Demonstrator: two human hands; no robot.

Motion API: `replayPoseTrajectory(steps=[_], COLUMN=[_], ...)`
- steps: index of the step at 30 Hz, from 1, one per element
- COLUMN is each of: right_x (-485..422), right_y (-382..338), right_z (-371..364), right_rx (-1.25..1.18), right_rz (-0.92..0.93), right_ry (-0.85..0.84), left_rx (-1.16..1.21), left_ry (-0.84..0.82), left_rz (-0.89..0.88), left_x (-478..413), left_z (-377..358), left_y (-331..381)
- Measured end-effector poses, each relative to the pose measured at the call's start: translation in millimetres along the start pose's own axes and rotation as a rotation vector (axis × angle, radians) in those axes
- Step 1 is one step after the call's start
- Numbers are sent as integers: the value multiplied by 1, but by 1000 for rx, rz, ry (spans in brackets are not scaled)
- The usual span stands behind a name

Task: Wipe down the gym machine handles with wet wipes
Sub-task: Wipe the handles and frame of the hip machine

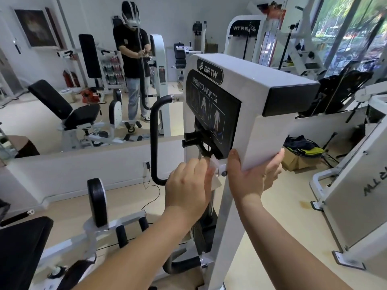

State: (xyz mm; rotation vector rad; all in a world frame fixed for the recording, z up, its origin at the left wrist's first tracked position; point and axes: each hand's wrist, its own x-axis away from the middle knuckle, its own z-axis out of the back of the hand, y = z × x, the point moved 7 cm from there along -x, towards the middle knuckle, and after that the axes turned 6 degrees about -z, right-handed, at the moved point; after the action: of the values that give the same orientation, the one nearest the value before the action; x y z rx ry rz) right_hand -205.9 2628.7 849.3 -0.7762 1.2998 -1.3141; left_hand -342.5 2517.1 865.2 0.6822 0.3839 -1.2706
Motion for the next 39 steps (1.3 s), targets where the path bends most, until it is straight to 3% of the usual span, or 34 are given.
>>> replayPoseTrajectory(steps=[3, 5, 8, 9, 12, 15, 18, 20, 25, 29, 33, 36, 39], right_x=[-1, 0, 0, 0, 13, 51, 78, 74, 60, 41, 43, 50, 52], right_y=[1, 0, -4, -4, 2, -7, -26, -34, -39, -38, -37, -32, -31], right_z=[1, 1, 3, 6, 21, 39, 25, 7, -23, -40, -39, -40, -43], right_rx=[13, 26, 48, 50, 64, 180, 469, 642, 729, 867, 859, 799, 779], right_rz=[-6, -9, -49, -70, -53, 313, 750, 882, 818, 627, 605, 585, 565], right_ry=[-4, -12, -60, -90, -200, -220, -323, -363, -374, -418, -335, -288, -256], left_rx=[-30, 72, 533, 653, 625, 650, 632, 624, 715, 451, 354, 695, 984], left_ry=[-13, -172, -453, -477, -205, 80, 114, 113, -83, -402, -202, -16, -21], left_rz=[6, 159, 468, 515, 462, 425, 448, 437, 434, 311, 163, 229, 429], left_x=[-1, -23, -33, -31, -8, 28, 27, 24, 13, -37, -30, 15, 55], left_z=[-2, -1, -14, -14, -4, -4, -8, -7, -14, -14, 1, -8, -39], left_y=[2, -9, -27, -29, -37, -45, -51, -50, -61, -26, -16, -53, -86])
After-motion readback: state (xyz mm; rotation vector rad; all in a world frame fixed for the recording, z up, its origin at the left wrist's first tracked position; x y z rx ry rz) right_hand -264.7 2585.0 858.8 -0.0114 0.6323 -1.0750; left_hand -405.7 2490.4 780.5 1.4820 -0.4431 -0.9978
